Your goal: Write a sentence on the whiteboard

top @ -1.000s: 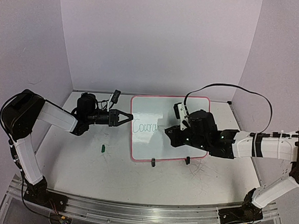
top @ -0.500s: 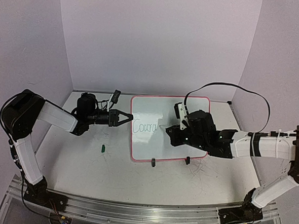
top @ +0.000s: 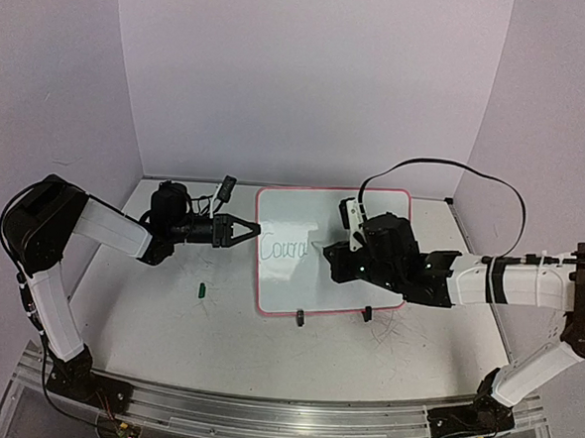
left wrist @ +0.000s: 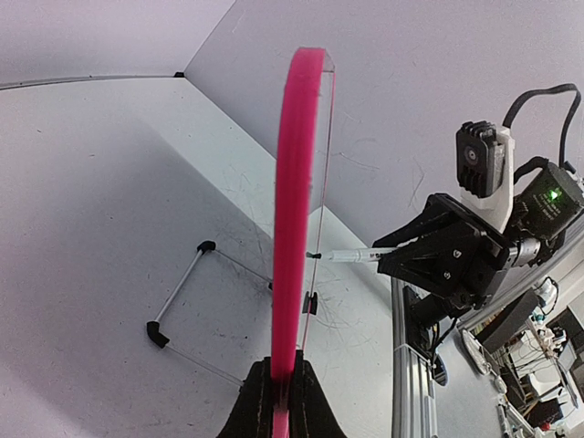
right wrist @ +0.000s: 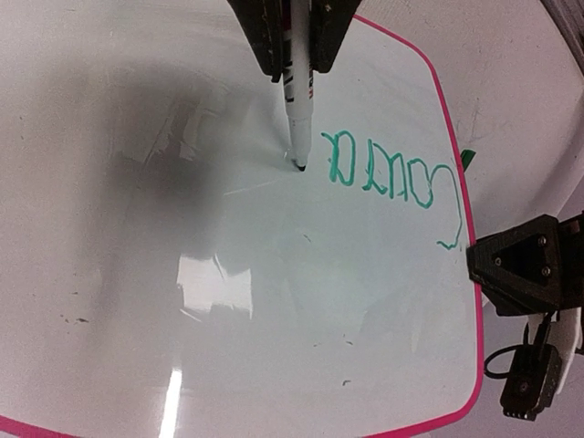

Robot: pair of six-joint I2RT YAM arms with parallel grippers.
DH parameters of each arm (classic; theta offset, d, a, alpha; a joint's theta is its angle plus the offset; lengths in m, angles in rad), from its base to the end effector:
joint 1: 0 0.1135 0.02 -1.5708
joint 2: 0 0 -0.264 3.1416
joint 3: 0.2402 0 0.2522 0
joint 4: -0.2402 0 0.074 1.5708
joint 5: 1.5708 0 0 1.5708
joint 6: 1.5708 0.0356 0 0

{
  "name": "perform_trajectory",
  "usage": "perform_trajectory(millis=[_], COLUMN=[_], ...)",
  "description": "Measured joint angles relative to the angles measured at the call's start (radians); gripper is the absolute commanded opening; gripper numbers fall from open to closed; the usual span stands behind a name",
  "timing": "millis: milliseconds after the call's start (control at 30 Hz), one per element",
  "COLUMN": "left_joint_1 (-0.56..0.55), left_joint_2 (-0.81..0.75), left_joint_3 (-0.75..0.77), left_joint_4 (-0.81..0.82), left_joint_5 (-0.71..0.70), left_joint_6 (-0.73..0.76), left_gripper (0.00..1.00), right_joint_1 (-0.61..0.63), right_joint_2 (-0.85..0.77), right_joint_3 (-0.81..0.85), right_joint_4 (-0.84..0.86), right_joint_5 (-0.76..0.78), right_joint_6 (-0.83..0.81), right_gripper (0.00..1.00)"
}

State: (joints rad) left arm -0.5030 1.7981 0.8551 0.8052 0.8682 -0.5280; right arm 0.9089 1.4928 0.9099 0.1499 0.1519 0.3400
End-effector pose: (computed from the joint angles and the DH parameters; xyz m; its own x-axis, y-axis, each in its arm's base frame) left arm 0.3093 -0.2012 0.1944 -0.5946 -0.0444 -0.8028 0.7806 0.2076 -0.5896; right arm 0.2108 0.2618 0.2461 -0.4750 -0.0733 -0.8769 -0.5695 0.7853 0.2429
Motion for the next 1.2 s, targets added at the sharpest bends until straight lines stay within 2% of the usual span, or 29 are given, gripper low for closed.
perform_trajectory(millis=[1200], left_joint_1=[0.0], left_joint_2=[0.0], left_joint_3=[0.0], left_joint_4=[-0.001], left_joint_5=[-0.001], left_joint_6=[0.0], left_gripper=[0.0], right_joint_1=[0.004], right_joint_2=[0.013], right_joint_3=[-0.024], right_joint_4=[0.006], right_joint_5=[-0.053], right_joint_6=[0.016], right_gripper=[0.0])
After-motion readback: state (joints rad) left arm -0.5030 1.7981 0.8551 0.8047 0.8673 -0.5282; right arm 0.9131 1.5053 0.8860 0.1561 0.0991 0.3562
